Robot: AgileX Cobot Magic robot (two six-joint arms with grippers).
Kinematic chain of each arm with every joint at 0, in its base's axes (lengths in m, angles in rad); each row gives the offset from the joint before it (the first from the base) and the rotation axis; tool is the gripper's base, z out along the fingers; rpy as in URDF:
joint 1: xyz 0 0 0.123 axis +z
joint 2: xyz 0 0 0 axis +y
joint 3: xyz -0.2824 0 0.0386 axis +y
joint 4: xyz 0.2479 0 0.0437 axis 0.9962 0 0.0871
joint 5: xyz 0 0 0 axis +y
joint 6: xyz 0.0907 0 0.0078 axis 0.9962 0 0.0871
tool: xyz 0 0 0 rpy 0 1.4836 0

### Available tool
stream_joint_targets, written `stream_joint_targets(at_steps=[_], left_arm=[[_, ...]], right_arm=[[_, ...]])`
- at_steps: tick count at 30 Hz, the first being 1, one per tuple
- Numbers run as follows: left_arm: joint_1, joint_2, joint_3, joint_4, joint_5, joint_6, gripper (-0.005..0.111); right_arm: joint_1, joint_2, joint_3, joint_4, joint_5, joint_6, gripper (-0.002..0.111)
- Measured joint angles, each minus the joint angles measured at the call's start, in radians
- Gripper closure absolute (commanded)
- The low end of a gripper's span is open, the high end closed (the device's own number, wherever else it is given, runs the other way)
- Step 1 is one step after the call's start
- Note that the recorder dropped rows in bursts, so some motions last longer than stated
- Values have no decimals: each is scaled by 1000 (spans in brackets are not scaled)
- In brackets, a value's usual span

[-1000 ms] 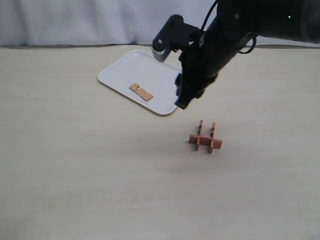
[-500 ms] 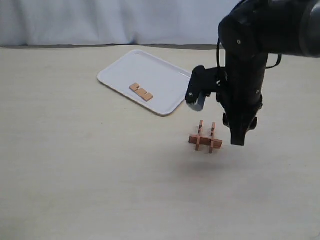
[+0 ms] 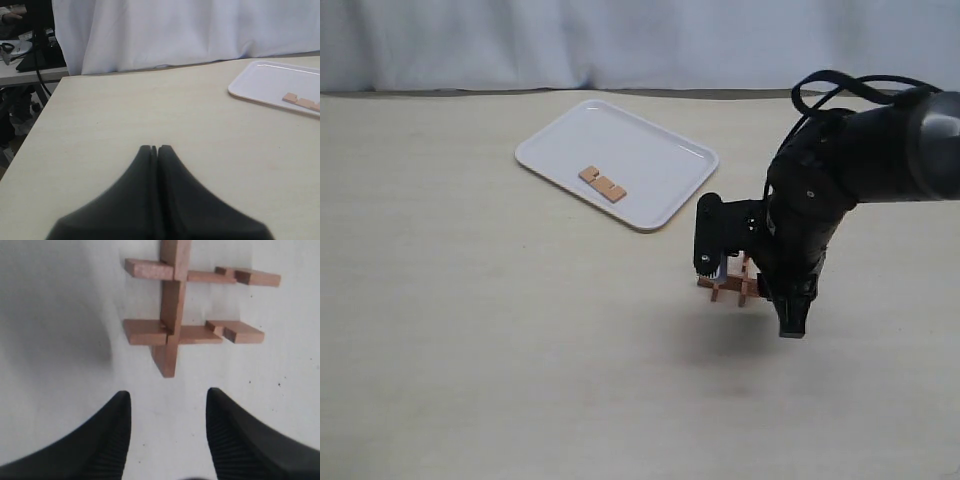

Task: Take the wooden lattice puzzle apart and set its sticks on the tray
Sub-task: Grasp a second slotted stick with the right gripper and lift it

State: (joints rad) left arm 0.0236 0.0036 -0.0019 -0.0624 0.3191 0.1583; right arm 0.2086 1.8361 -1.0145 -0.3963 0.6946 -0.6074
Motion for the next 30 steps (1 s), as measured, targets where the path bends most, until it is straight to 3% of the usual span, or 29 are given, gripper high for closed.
stream_joint_targets(at_steps=[18, 20, 24, 30], left_arm=[[0, 0, 0, 0, 0, 0, 107], [0, 0, 0, 0, 0, 0, 107], [0, 0, 0, 0, 0, 0, 107], [0, 0, 0, 0, 0, 0, 107]], right_arm=[[0, 93, 0, -5, -44, 44, 64], [0, 93, 0, -7, -52, 44, 71], [0, 101, 0, -20, -67, 68, 102], [0, 105, 0, -33, -70, 120, 104]])
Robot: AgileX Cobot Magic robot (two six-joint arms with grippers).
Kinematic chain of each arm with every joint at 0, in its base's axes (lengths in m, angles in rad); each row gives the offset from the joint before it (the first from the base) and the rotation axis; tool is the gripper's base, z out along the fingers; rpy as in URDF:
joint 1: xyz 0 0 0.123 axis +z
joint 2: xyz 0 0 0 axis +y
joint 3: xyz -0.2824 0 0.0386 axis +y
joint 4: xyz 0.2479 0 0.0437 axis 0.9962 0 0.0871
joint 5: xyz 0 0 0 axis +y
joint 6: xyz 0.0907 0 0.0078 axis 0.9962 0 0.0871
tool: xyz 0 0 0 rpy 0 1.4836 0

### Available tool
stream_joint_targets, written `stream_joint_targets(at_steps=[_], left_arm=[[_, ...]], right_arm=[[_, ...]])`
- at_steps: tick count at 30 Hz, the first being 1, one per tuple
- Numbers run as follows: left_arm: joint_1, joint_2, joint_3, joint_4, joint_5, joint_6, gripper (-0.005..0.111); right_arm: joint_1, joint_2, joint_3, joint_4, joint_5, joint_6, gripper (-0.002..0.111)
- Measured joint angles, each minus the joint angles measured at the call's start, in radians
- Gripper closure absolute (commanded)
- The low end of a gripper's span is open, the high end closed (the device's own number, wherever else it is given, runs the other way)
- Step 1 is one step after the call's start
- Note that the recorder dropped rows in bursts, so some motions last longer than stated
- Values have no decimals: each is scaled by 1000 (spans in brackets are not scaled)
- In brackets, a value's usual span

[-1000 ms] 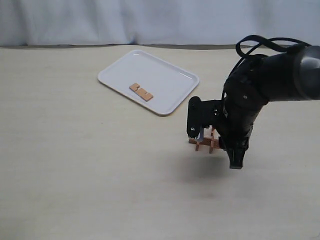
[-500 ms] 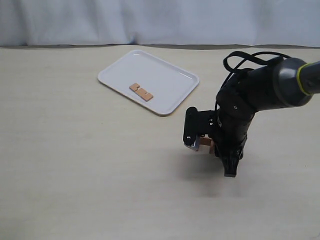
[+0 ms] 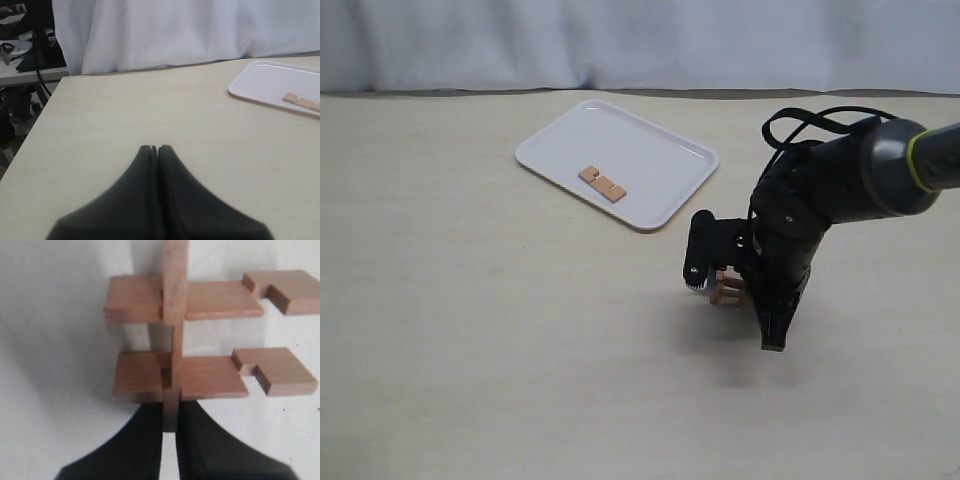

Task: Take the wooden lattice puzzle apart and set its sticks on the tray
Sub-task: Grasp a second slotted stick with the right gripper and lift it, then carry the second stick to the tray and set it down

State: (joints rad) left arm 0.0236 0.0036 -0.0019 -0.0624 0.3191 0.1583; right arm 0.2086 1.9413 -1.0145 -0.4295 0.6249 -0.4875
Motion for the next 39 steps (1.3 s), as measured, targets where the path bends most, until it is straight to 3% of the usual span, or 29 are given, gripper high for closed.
stream_joint_targets(at_steps=[22, 28, 39], left_arm=[[0, 0, 0, 0, 0, 0, 107], [0, 0, 0, 0, 0, 0, 107], [0, 0, 0, 0, 0, 0, 107]], right_arm=[[0, -172, 2, -18, -24, 19, 104], [0, -179, 2, -18, -162, 118, 104], [0, -151, 2, -18, -575, 340, 104]])
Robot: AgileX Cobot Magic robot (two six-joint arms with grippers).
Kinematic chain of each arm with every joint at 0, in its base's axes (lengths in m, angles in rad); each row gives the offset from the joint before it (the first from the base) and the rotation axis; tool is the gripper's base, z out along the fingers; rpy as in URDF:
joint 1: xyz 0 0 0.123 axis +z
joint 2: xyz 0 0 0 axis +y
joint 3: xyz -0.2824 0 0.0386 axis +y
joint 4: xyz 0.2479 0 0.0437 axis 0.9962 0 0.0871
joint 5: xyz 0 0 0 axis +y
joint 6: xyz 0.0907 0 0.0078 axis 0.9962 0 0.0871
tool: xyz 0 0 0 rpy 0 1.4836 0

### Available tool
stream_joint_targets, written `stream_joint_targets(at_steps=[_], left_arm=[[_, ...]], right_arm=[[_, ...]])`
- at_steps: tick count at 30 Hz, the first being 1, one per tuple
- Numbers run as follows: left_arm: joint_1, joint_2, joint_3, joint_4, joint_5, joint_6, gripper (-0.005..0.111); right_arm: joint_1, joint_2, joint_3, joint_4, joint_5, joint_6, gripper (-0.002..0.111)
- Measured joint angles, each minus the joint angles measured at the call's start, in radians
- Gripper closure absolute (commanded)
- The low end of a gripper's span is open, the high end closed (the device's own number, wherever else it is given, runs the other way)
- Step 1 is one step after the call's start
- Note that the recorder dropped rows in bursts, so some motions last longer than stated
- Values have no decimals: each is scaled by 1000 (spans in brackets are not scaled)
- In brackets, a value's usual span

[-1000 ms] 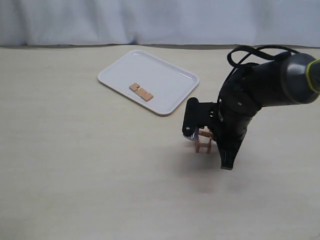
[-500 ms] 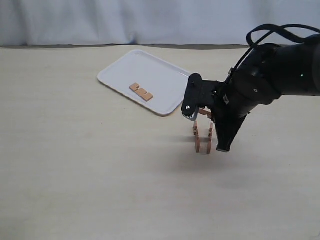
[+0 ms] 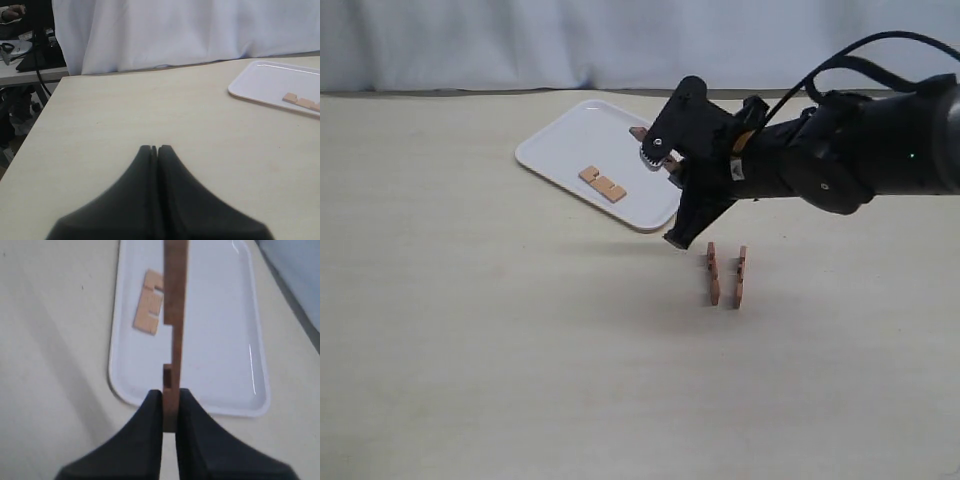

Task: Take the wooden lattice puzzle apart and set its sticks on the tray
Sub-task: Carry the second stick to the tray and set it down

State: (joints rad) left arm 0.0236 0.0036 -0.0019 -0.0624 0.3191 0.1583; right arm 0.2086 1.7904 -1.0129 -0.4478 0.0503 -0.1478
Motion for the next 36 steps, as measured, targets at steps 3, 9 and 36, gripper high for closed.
stream_joint_targets(at_steps=[3, 9, 36], left_arm=[[0, 0, 0, 0, 0, 0, 107], [0, 0, 0, 0, 0, 0, 107], [0, 0, 0, 0, 0, 0, 107]], right_arm=[[0, 37, 0, 32, -111, 6, 104], [0, 120, 0, 242, -377, 6, 104], [0, 492, -700, 754, 127, -135, 51]])
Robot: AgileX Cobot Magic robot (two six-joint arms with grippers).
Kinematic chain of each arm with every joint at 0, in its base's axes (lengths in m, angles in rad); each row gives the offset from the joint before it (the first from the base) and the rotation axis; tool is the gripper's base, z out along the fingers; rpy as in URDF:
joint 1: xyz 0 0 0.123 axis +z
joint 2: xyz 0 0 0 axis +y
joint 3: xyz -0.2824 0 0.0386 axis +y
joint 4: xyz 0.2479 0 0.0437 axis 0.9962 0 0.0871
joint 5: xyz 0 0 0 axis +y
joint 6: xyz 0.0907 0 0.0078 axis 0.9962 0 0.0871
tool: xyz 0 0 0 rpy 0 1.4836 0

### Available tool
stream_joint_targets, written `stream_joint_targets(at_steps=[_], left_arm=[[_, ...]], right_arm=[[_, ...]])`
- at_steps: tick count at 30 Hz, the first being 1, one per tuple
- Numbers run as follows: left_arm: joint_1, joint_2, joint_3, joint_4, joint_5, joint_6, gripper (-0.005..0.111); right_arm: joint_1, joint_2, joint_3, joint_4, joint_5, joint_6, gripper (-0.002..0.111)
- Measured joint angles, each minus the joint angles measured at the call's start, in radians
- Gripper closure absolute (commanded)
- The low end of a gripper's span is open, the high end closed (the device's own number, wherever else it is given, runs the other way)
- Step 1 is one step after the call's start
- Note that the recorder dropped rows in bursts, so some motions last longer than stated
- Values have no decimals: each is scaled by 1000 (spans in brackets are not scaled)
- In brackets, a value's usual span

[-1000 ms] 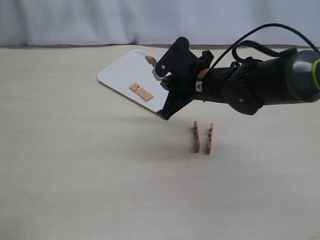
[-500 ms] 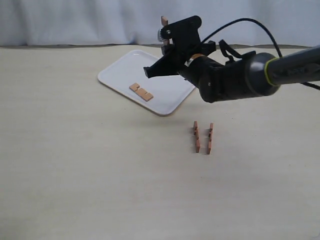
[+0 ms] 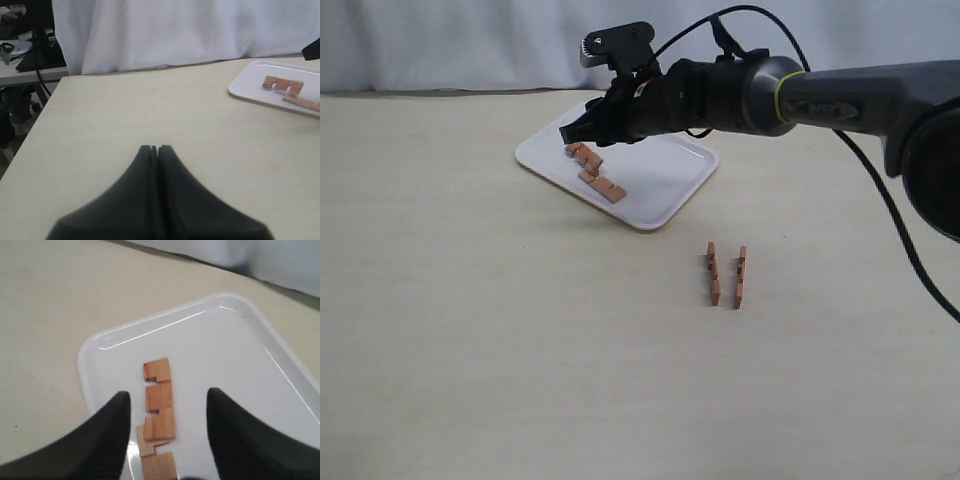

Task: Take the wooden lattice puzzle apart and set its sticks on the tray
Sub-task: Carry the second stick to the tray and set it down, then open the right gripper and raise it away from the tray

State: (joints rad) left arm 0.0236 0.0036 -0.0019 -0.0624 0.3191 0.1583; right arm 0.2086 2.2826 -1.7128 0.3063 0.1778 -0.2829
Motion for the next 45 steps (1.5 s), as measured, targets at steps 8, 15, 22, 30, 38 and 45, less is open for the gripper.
stream_joint_targets(at_steps=[8, 15, 22, 30, 38, 45], left_arm=[[0, 0, 0, 0, 0, 0, 107], [0, 0, 0, 0, 0, 0, 107], [0, 0, 0, 0, 0, 0, 107], [0, 0, 0, 0, 0, 0, 107], [0, 0, 0, 0, 0, 0, 107], [0, 0, 0, 0, 0, 0, 107]], right_arm=[[0, 0, -46, -66, 176, 6, 37], [0, -7, -69, -173, 301, 6, 37], [0, -69, -70, -196, 438, 6, 37], [0, -170, -70, -317, 655, 6, 37], [-13, -195, -69, -401, 943, 6, 37], [-202, -312, 107, -331, 968, 73, 37]])
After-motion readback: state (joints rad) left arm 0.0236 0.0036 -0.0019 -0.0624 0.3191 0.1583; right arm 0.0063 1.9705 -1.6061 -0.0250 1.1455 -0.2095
